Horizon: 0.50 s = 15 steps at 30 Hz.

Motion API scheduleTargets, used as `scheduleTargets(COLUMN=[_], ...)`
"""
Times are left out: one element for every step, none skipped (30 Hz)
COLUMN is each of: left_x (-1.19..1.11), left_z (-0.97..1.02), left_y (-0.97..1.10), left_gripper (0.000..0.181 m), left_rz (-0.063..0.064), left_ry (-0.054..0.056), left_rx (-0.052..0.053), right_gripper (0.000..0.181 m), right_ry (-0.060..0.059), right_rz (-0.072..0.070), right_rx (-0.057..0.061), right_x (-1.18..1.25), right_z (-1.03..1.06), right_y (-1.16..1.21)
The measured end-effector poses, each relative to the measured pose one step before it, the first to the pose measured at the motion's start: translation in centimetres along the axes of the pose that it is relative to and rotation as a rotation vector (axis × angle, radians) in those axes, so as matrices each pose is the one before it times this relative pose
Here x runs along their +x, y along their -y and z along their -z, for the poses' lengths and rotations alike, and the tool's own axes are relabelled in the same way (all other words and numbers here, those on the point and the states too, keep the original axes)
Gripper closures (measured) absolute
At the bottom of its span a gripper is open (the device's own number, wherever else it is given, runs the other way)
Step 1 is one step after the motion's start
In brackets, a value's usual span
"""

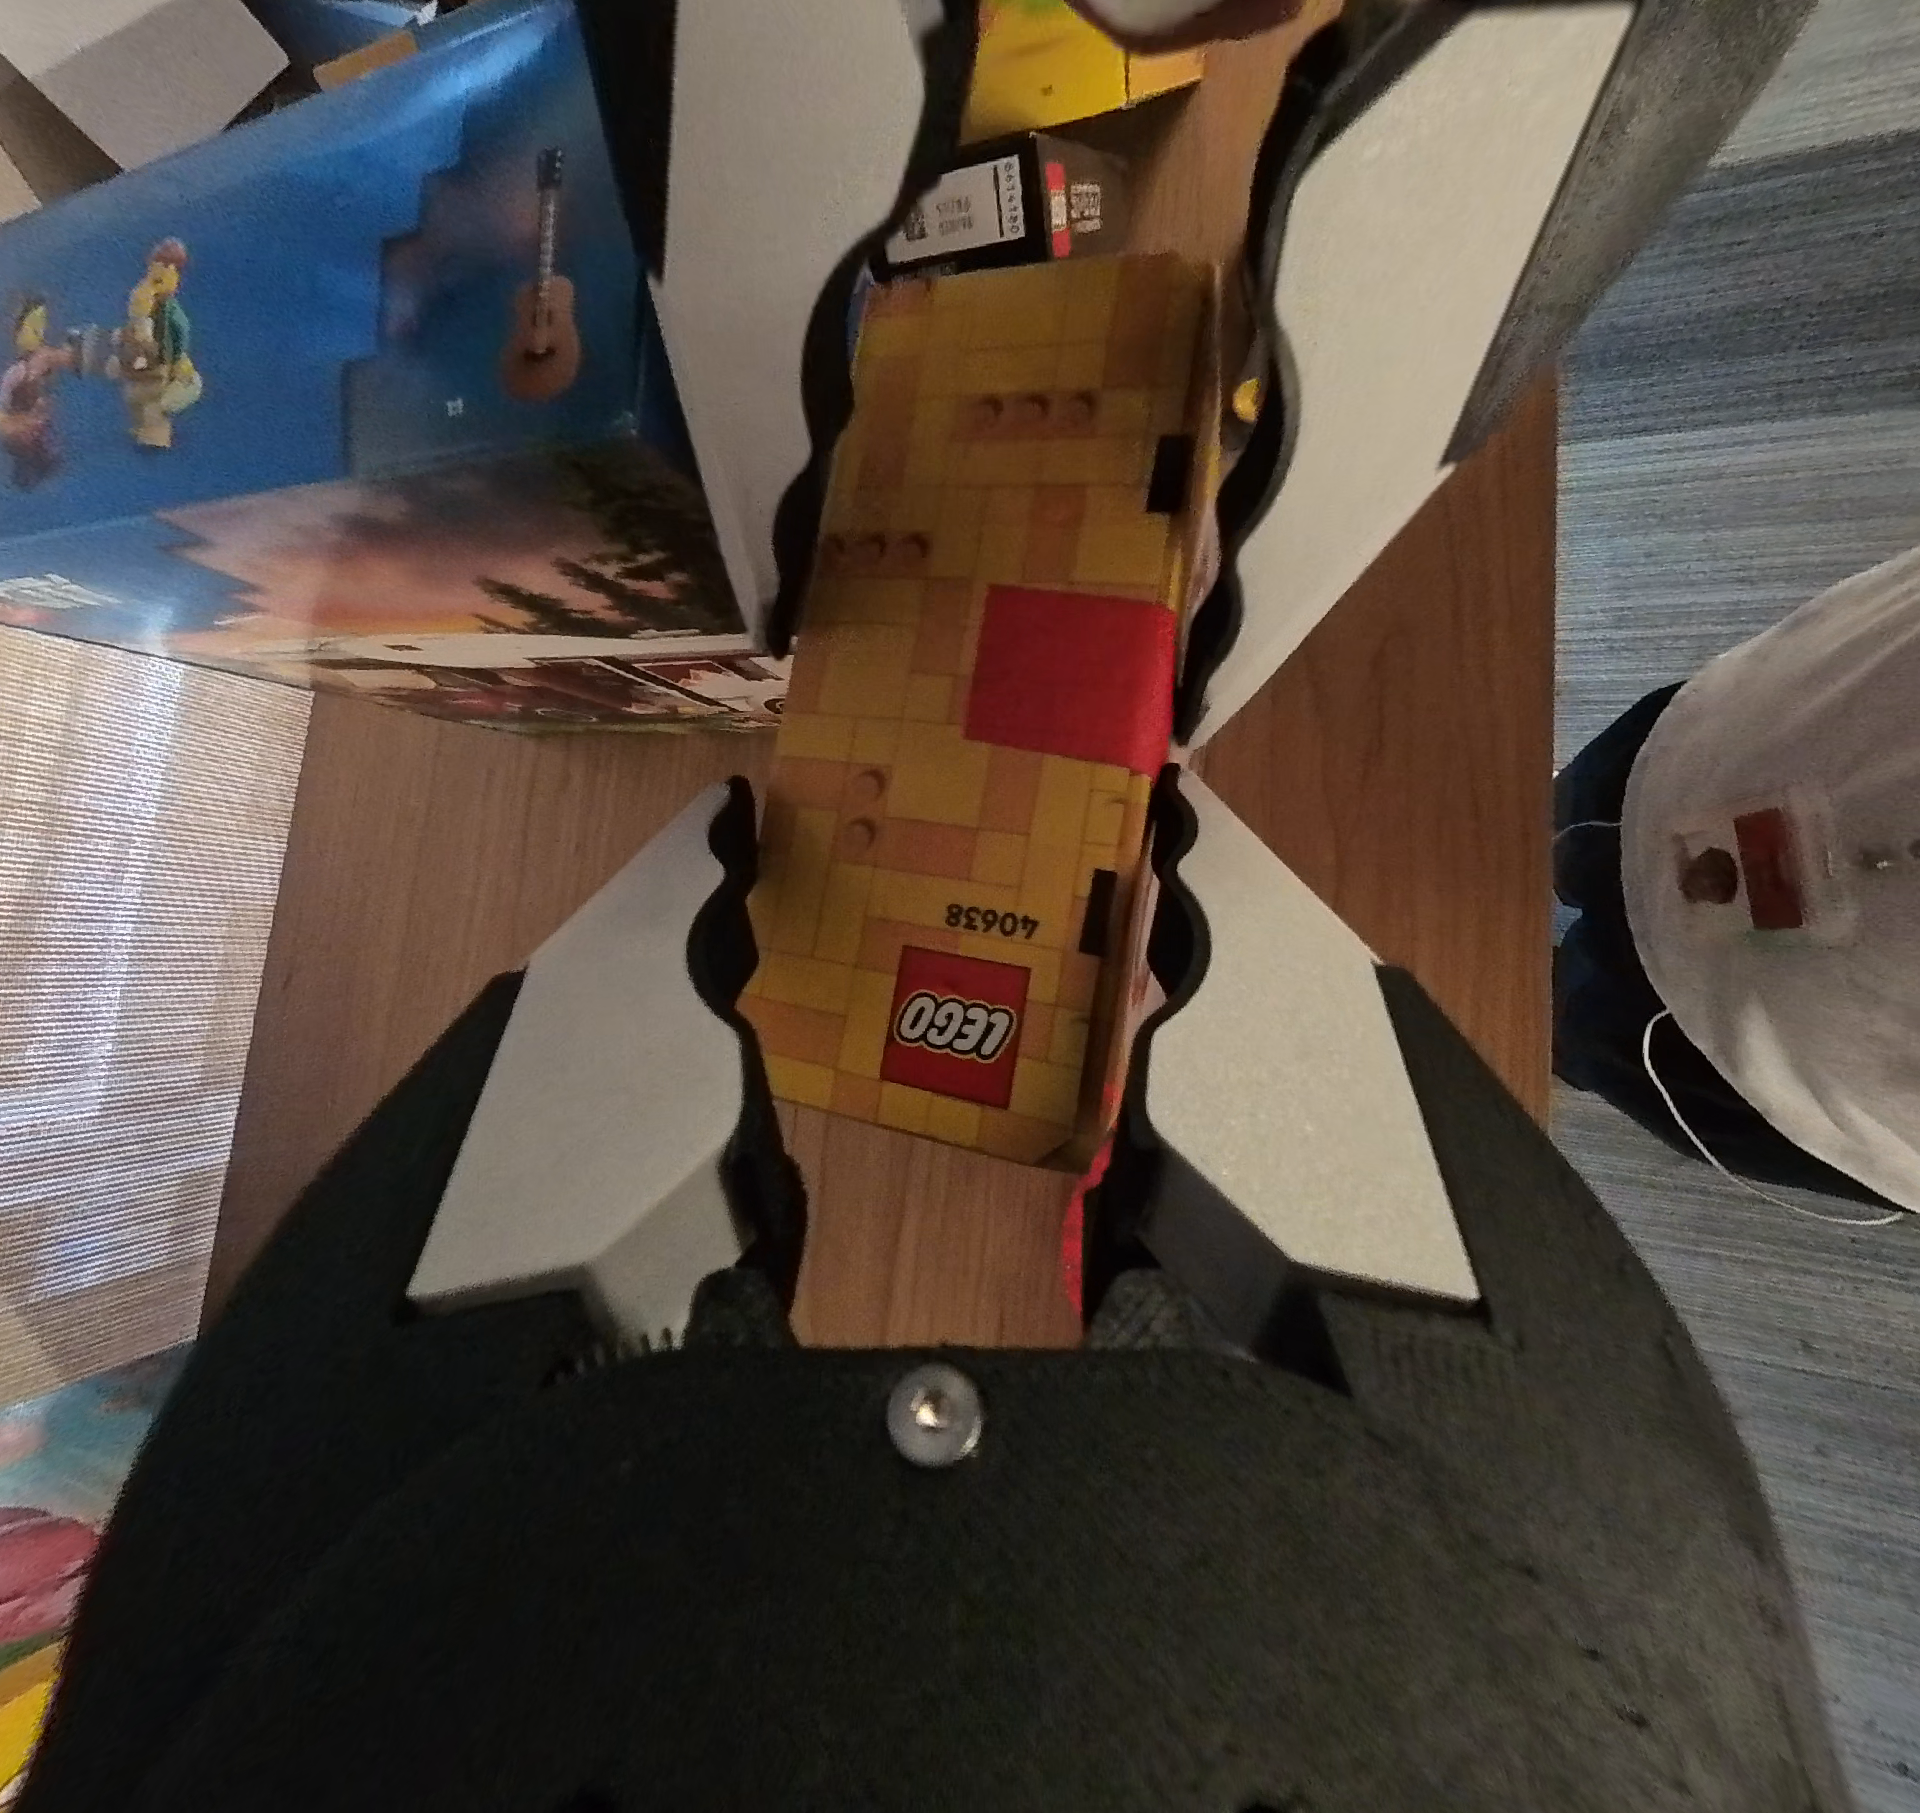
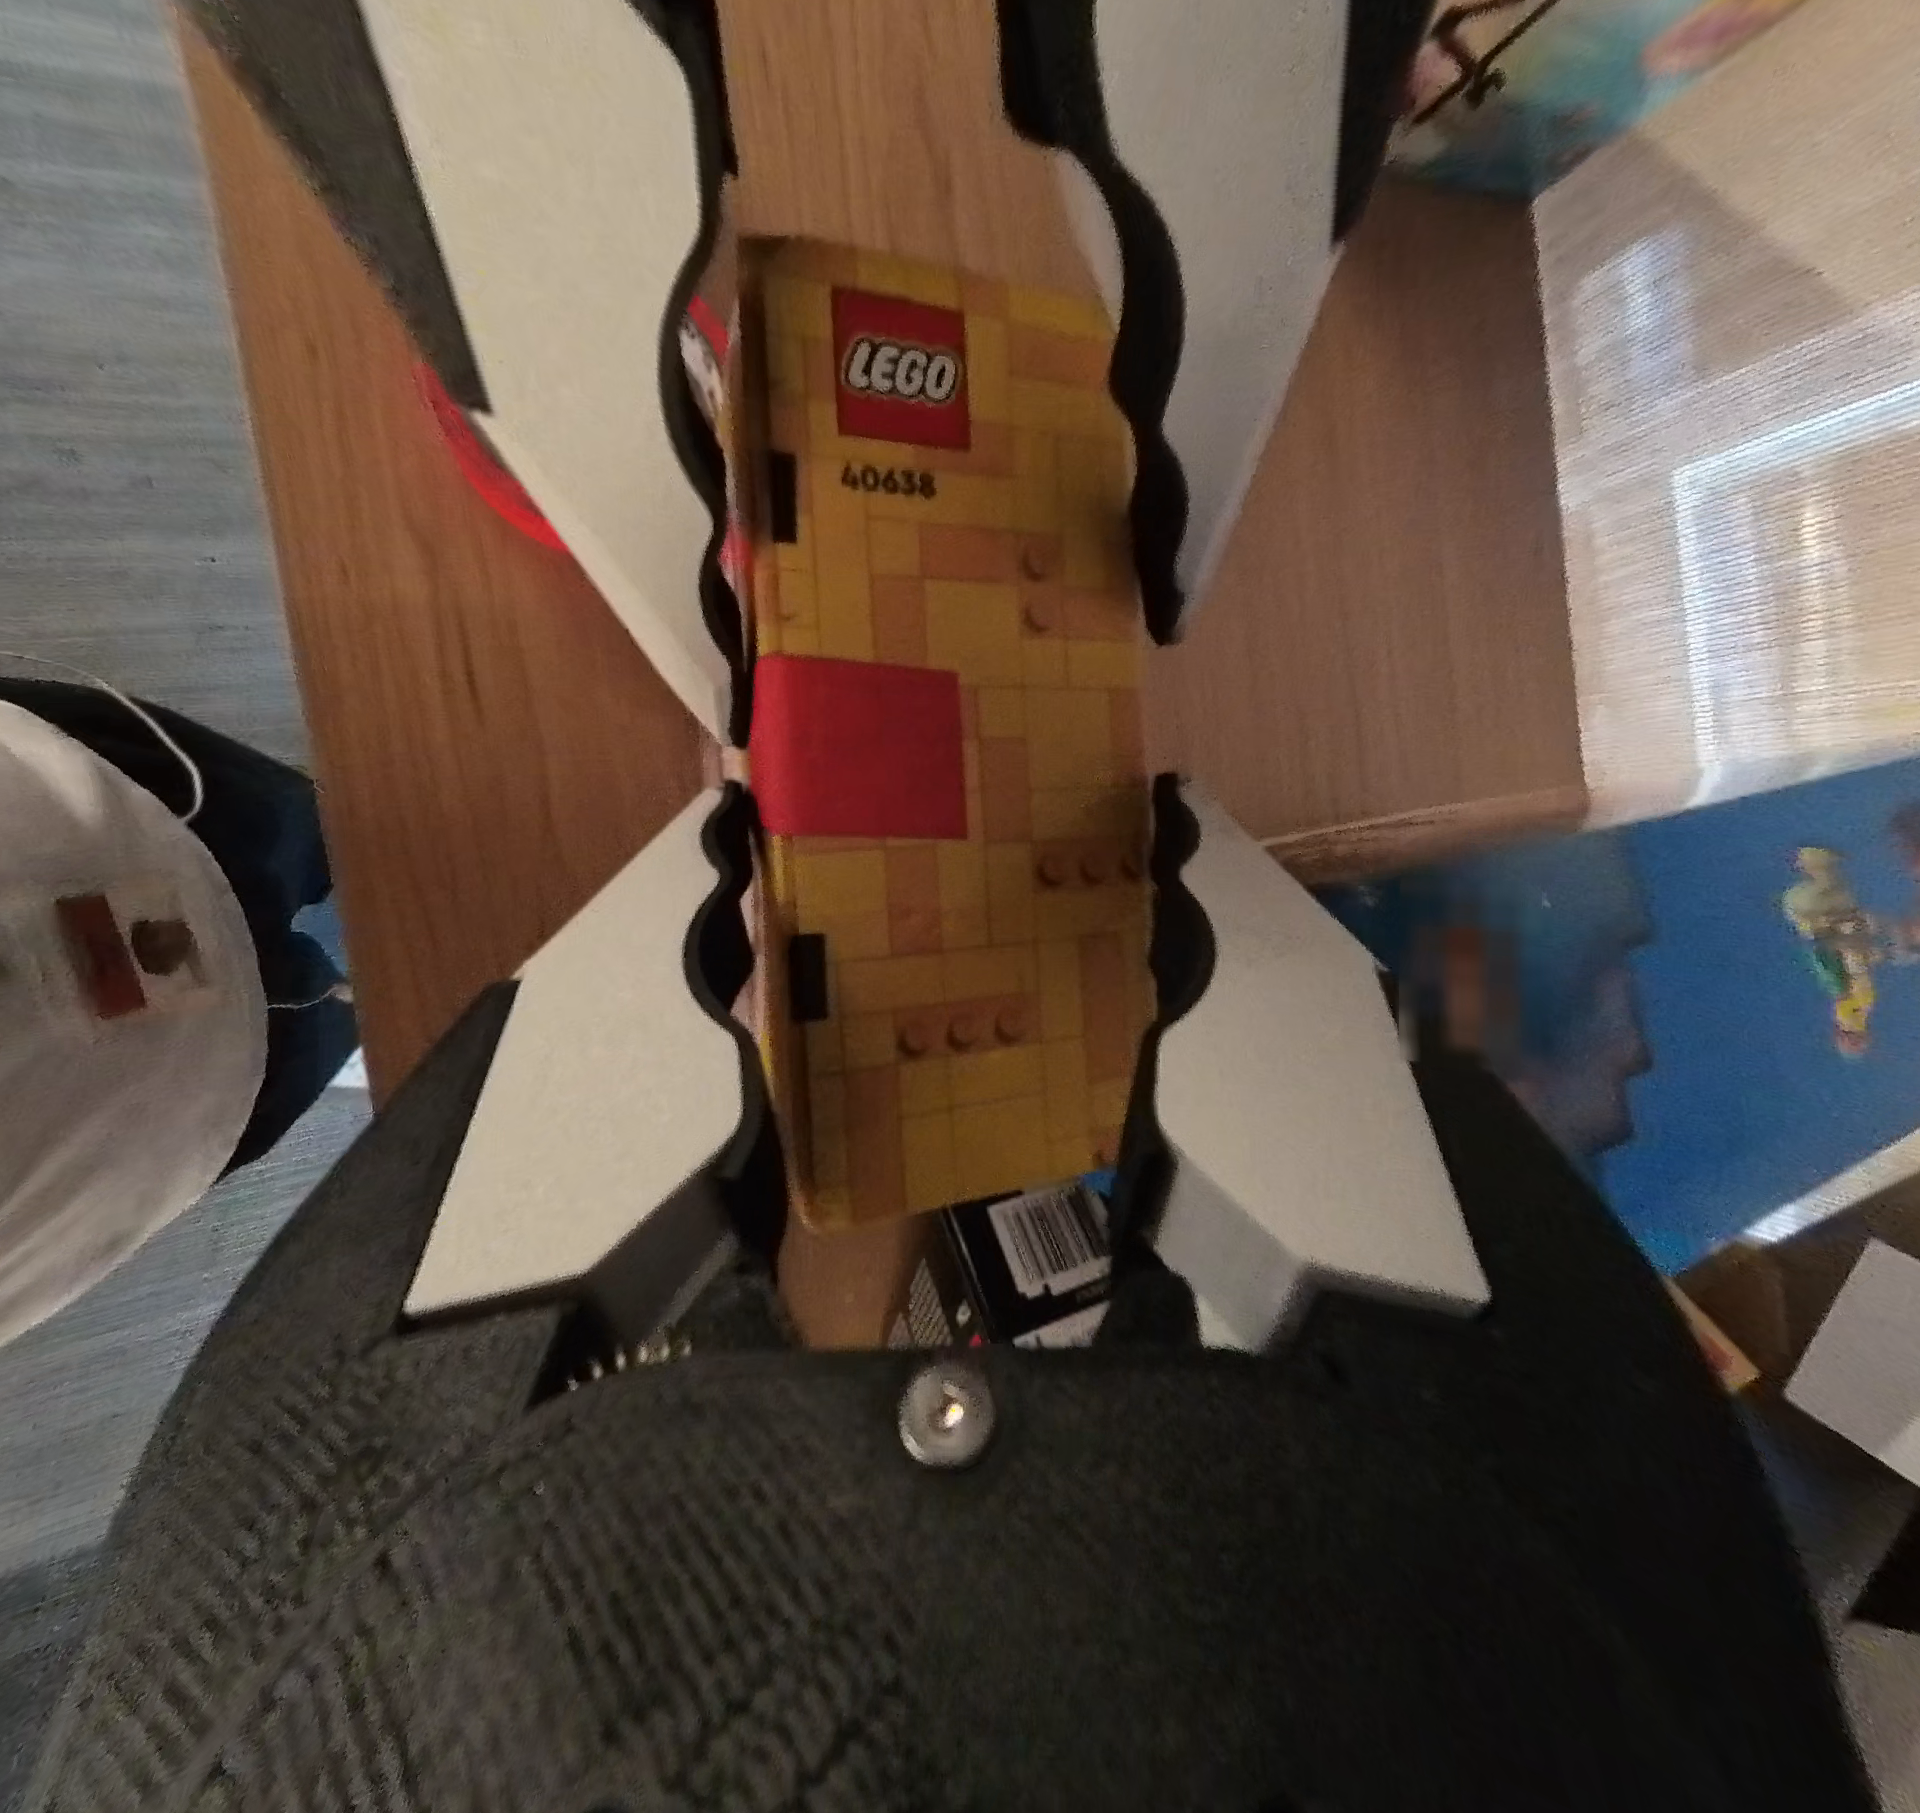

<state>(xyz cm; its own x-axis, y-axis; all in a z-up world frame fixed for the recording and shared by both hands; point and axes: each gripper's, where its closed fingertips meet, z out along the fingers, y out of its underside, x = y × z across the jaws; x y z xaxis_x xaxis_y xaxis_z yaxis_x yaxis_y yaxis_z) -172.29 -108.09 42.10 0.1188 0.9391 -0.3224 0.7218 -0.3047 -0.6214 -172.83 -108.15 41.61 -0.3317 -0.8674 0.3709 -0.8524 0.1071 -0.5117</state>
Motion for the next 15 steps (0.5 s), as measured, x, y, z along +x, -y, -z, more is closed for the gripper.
scheduleTargets(left_x=[-0.032, -0.04, -0.046, -0.048, -0.039, -0.016, -0.011, -0.023, -0.044, -0.04, -0.039, -0.034, -0.023, -0.012, 0.033], left_z=[-0.013, -0.027, -0.02, -0.045, -0.027, -0.004, -0.004, 0.004, -0.016, -0.025, -0.013, -0.016, -0.011, 0.001, 0.017], left_y=[-0.018, -0.007, 0.005, 0.009, -0.008, 0.005, 0.0, -0.001, 0.001, 0.011, 0.027, 0.0, -0.003, 0.001, 0.013], left_gripper=[0.105, 0.106, 0.106, 0.105, 0.105, 0.105, 0.105, 0.105, 0.105, 0.106, 0.106, 0.106, 0.106, 0.106, 0.106], left_rz=[0.0007, 0.0012, 0.0004, 0.0019, 0.0019, 0.0008, -0.0002, 0.0004, 0.0, -0.0001, -0.0007, -0.0022, -0.0023, -0.002, -0.0036], left_ry=[-0.0015, -0.0021, -0.0022, -0.002, -0.0018, -0.0008, 0.0005, 0.0007, 0.0014, 0.0015, 0.0006, 0.0001, -0.0001, -0.0008, -0.0013], left_rx=[-0.0005, 0.0002, 0.0011, 0.0005, 0.0001, 0.0, 0.0022, 0.0046, 0.0044, 0.0039, 0.0041, 0.0036, 0.0032, 0.0035, 0.0042], right_gripper=[0.105, 0.105, 0.106, 0.106, 0.105, 0.105, 0.105, 0.105, 0.105, 0.106, 0.107, 0.107, 0.107, 0.106, 0.107], right_ry=[0.0046, 0.0122, 0.0097, 0.0026, -0.0036, -0.0054, -0.0016, -0.0003, 0.0013, 0.0008, 0.0013, 0.0043, 0.0051, 0.0056, 0.0159], right_rz=[-0.012, -0.0226, -0.0174, -0.0084, -0.0027, -0.0029, -0.0059, -0.0069, -0.0151, -0.0081, -0.0072, -0.0082, -0.0005, 0.0142, -0.0028], right_rx=[-0.0036, -0.0121, -0.0098, -0.0136, -0.0167, -0.0163, -0.0041, -0.0057, -0.0095, -0.0052, -0.0063, -0.005, -0.002, 0.0124, 0.0193], right_x=[0.056, 0.029, 0.033, 0.041, 0.021, -0.002, -0.012, 0.056, 0.076, 0.052, 0.04, 0.021, 0.018, -0.034, -0.08], right_z=[-0.093, 0.012, 0.005, -0.022, -0.021, -0.009, -0.014, -0.025, -0.013, 0.007, -0.004, -0.017, -0.019, 0.021, 0.098], right_y=[0.079, -0.068, -0.031, -0.031, -0.041, -0.002, 0.116, -0.014, -0.084, -0.014, -0.03, 0.001, -0.006, 0.035, 0.062])
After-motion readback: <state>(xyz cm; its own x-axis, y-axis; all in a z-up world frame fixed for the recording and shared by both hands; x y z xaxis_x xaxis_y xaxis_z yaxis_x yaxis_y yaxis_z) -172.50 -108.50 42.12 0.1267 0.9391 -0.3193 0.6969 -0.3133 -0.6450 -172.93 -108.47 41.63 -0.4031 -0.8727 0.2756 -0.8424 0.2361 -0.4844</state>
